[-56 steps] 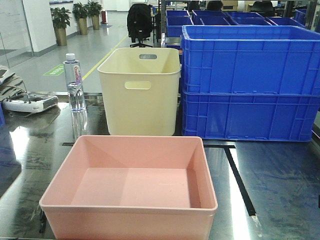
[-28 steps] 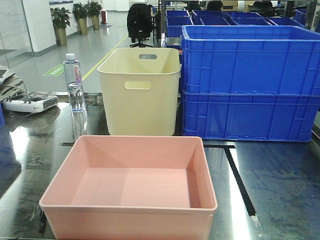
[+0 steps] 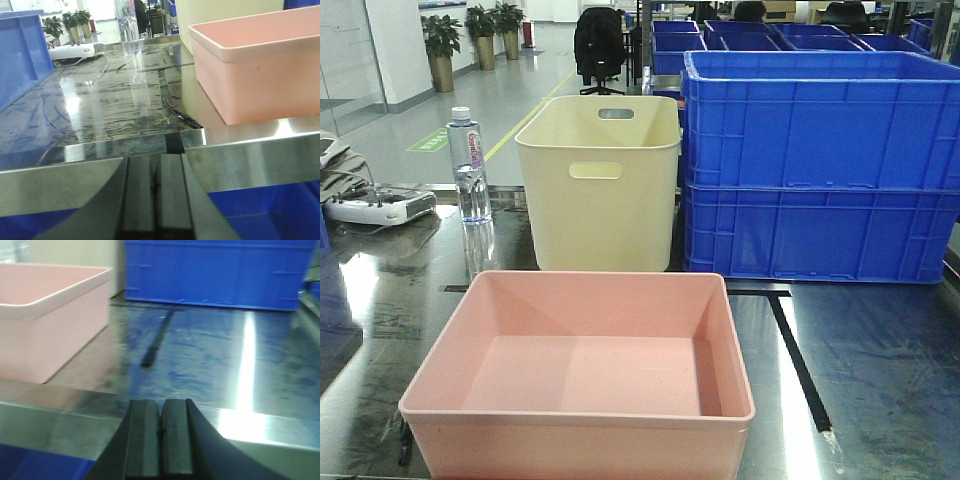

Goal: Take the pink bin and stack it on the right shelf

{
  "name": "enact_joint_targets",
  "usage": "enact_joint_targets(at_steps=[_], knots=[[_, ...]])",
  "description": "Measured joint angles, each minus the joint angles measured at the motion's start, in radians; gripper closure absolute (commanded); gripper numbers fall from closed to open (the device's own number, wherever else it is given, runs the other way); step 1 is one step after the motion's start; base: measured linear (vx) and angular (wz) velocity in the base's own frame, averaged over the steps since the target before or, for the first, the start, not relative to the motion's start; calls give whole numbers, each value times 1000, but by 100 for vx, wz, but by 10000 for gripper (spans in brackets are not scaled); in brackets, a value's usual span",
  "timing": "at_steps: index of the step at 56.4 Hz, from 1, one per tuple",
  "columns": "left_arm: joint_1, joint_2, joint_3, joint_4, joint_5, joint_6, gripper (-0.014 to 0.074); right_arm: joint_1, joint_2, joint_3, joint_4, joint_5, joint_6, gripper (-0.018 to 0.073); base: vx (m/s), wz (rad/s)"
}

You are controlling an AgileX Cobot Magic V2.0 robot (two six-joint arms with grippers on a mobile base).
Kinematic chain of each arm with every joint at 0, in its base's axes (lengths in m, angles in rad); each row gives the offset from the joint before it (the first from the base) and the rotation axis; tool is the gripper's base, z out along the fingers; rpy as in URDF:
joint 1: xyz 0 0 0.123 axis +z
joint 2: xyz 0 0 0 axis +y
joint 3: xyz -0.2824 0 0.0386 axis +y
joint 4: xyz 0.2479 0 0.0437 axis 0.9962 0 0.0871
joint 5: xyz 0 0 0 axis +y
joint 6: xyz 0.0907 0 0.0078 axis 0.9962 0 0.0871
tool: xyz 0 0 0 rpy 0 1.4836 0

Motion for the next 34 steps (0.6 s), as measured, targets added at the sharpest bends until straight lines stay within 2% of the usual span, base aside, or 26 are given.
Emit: enact_joint_targets(at_steps=[8, 34], knots=[[0, 0, 0, 0, 0, 0, 604, -55, -160, 70, 50, 3, -60, 571, 0, 0], [0, 0, 0, 0, 0, 0, 604, -55, -168, 72, 50, 2, -63, 571, 0, 0]])
